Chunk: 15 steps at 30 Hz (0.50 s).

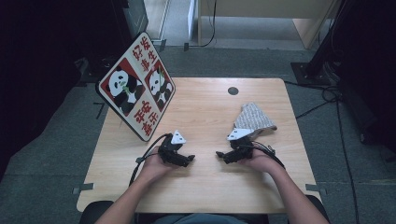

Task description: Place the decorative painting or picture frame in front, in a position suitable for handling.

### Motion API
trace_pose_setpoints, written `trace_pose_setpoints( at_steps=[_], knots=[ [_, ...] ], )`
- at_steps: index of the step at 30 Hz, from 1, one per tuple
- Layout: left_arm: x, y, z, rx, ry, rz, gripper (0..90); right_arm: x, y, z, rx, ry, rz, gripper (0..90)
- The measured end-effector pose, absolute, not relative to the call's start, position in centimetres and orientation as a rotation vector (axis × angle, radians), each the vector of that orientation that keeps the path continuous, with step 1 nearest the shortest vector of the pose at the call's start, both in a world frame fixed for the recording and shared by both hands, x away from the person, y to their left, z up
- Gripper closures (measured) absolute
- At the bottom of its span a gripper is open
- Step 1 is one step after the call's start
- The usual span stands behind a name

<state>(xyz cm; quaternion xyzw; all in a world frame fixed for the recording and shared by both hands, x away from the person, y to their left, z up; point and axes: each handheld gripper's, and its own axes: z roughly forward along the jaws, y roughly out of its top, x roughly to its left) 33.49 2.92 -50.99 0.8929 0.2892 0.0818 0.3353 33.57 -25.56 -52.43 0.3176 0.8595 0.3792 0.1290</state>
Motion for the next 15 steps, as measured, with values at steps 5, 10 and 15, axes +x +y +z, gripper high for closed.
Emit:
trace_pose_setpoints(
  at_steps=[5,10,15],
  knots=[
    [33.6,3.7,-49.6,2.311,0.737,0.144,19.2,33.6,-25.6,-52.4,0.923,2.499,1.102,11.1],
    [33.9,4.9,-48.4,2.253,0.764,0.081,25.9,33.6,-25.6,-52.4,0.921,2.500,1.101,11.1],
    [34.0,6.7,-47.1,2.198,0.796,0.030,29.9,33.5,-25.6,-52.4,0.926,2.501,1.100,11.1]
  ],
)
